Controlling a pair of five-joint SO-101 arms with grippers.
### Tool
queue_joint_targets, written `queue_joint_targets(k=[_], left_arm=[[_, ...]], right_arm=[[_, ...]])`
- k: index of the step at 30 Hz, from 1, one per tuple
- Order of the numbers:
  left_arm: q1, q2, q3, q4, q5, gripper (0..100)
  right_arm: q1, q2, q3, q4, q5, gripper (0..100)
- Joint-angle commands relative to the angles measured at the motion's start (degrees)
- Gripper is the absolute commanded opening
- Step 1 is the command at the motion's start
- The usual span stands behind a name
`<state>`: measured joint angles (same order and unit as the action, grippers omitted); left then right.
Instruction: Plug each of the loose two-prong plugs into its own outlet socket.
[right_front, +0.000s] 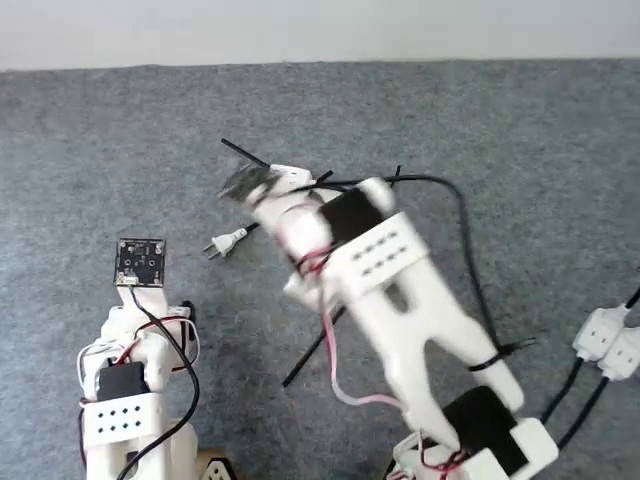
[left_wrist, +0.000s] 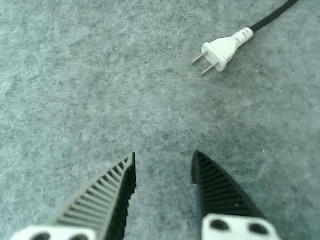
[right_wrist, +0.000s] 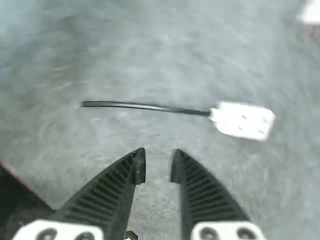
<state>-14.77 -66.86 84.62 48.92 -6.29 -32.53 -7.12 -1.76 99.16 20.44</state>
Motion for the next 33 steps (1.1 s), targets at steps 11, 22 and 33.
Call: queue_joint_targets(k=[11,22,33], left_arm=[[13.8,-0.4,-6.4,4.7,0.4,24],[32.5,24.4,-30.7,10.9,8.6,24],[45.8,50.8,-46.7,1.1,8.6,24]], right_arm=[[46.8,-2.4,24.1,-24.2,-26.0,5.5],[57.4,-2.3,41.6,-38.3,-22.7,5.8],[71.3,-2.3,45.4,-45.9,-19.7,5.8]])
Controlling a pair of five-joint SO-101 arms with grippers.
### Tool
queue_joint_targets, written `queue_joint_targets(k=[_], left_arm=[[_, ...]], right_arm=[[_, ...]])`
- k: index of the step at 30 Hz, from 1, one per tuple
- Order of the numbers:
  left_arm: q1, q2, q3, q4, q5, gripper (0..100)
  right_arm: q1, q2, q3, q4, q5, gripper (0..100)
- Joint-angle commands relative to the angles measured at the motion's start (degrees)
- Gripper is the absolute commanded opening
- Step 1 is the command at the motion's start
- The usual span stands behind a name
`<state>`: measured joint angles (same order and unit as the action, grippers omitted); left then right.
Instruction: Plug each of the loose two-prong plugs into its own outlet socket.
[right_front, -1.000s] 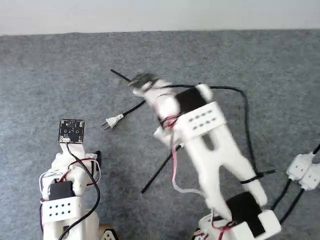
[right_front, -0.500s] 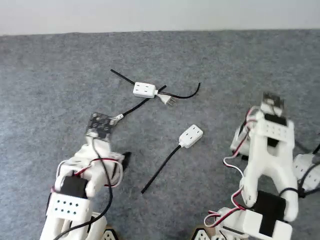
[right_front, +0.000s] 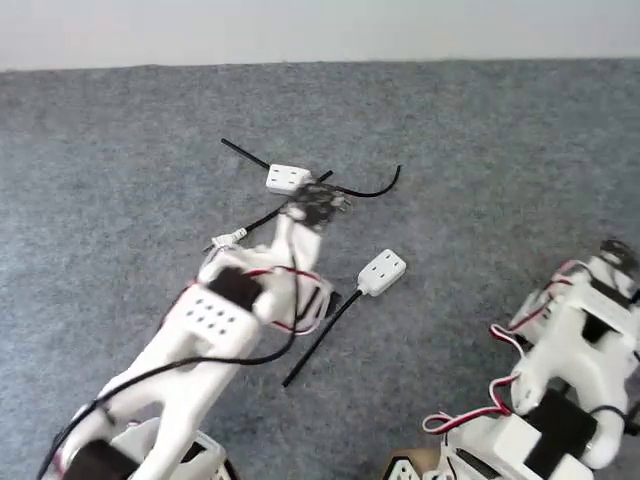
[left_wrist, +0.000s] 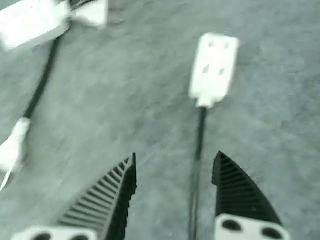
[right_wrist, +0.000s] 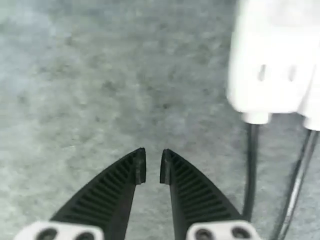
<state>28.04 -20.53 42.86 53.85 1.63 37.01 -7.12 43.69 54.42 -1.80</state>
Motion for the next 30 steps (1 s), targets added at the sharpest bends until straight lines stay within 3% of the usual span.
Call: queue_joint_targets(k=[1,6,17,25,30], left_arm=[[3.6,6.8,-5.9,-5.2,0.7,24],[4.7,19.3,-13.2,-10.5,0.4,24],[4.5,43.2,-37.0,-5.4,-4.0,24],[4.7,53.6,-53.0,9.1,-4.7,22],[4.8,57.3,-58.9,16.6,4.3,6]], right_arm=[[2.0,-2.3,0.4,-1.3,3.2,5.8],[1.7,-2.3,1.0,-1.5,4.2,5.8],[0.5,-2.3,1.1,-1.5,5.8,5.8],[0.5,-2.3,1.1,-1.5,5.9,5.8],[0.3,-2.3,1.1,-1.5,5.9,5.8]])
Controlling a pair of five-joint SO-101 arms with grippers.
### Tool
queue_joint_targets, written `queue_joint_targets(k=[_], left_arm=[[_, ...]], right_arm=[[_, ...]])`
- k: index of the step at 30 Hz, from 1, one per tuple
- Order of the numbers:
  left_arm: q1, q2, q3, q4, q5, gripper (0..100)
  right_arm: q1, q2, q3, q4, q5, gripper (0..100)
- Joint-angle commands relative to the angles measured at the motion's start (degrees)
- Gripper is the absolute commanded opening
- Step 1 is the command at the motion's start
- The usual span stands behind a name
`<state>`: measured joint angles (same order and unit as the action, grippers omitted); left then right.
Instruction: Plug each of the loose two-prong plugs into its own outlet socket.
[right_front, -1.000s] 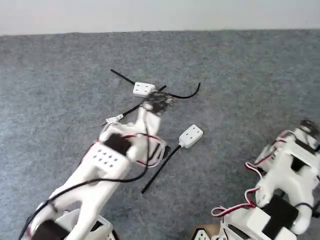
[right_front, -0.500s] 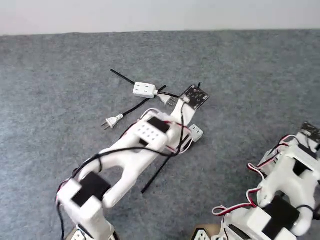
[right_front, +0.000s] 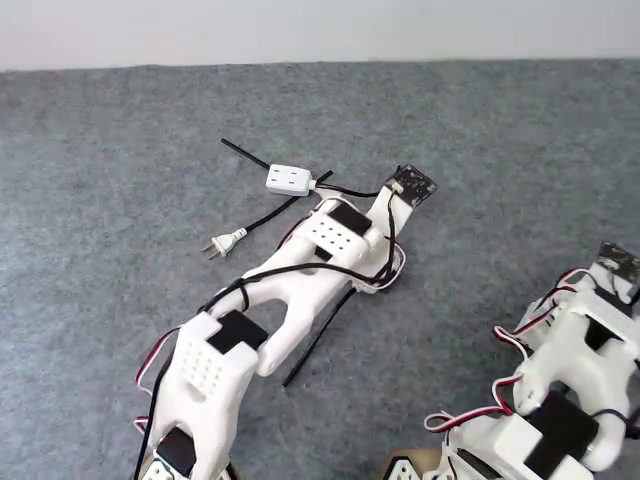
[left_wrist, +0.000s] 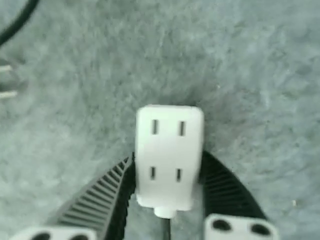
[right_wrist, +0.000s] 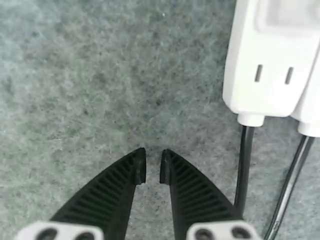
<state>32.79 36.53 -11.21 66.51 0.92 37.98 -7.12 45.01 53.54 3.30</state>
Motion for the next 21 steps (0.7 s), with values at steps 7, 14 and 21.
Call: queue_joint_targets(k=[7,14,21], left_arm=[[-1.2,-4.1,-4.9,15.0,28.7,1],[-0.9,-15.6,5.5,13.9,31.3,1],[-4.8,-27.4,25.7,-1.7,31.0,1]], right_arm=[[-2.3,-2.3,-0.2,-0.7,0.8,5.8],[-2.3,-2.3,-0.2,-0.7,0.8,5.8],[-2.5,-2.3,-0.1,-0.7,0.8,5.8]])
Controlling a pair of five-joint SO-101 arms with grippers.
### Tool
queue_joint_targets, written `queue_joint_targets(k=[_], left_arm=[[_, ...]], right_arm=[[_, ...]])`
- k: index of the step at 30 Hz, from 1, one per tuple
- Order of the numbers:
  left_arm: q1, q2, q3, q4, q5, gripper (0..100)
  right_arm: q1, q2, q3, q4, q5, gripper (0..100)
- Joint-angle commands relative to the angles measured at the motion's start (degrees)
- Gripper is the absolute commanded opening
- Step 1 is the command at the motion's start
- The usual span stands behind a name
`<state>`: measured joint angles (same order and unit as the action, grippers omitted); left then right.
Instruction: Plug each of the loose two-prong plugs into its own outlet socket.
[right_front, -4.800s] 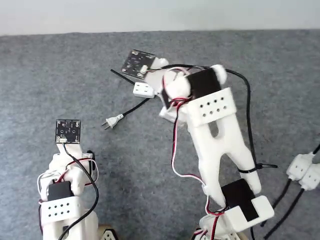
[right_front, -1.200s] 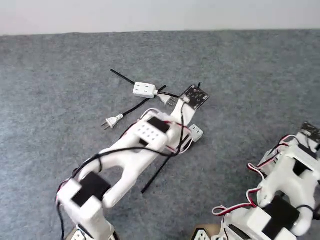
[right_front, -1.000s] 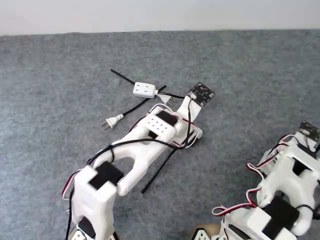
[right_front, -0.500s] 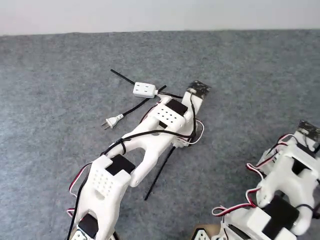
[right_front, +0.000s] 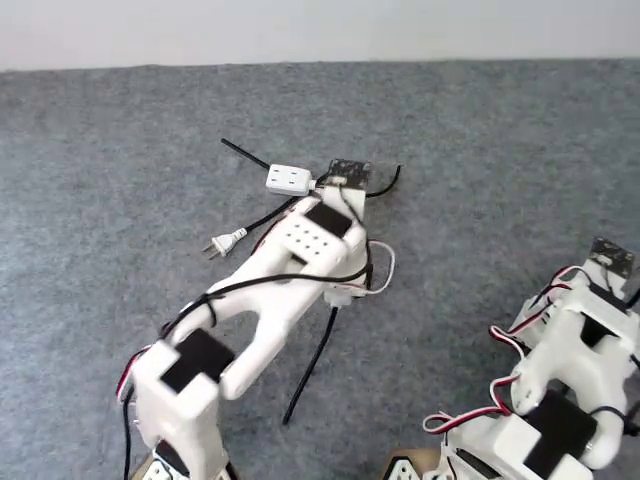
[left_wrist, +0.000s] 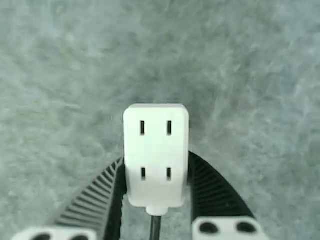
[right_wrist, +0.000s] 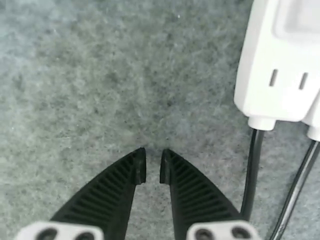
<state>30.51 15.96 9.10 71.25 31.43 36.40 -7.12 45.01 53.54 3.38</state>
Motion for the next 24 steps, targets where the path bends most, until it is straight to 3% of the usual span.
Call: queue_joint_targets(k=[1,10,24], left_arm=[[-3.6,-8.3,7.9,-8.4,0.5,1],[-12.0,-12.1,24.5,-16.1,-4.0,1],[-18.6,-12.9,25.1,-16.6,-7.9,2]], right_arm=[[-0.9,-2.3,-0.1,-0.7,0.7,5.8],[-1.7,-2.4,0.8,-2.2,0.7,5.8],[-1.8,-2.4,1.1,-2.2,0.7,5.5]])
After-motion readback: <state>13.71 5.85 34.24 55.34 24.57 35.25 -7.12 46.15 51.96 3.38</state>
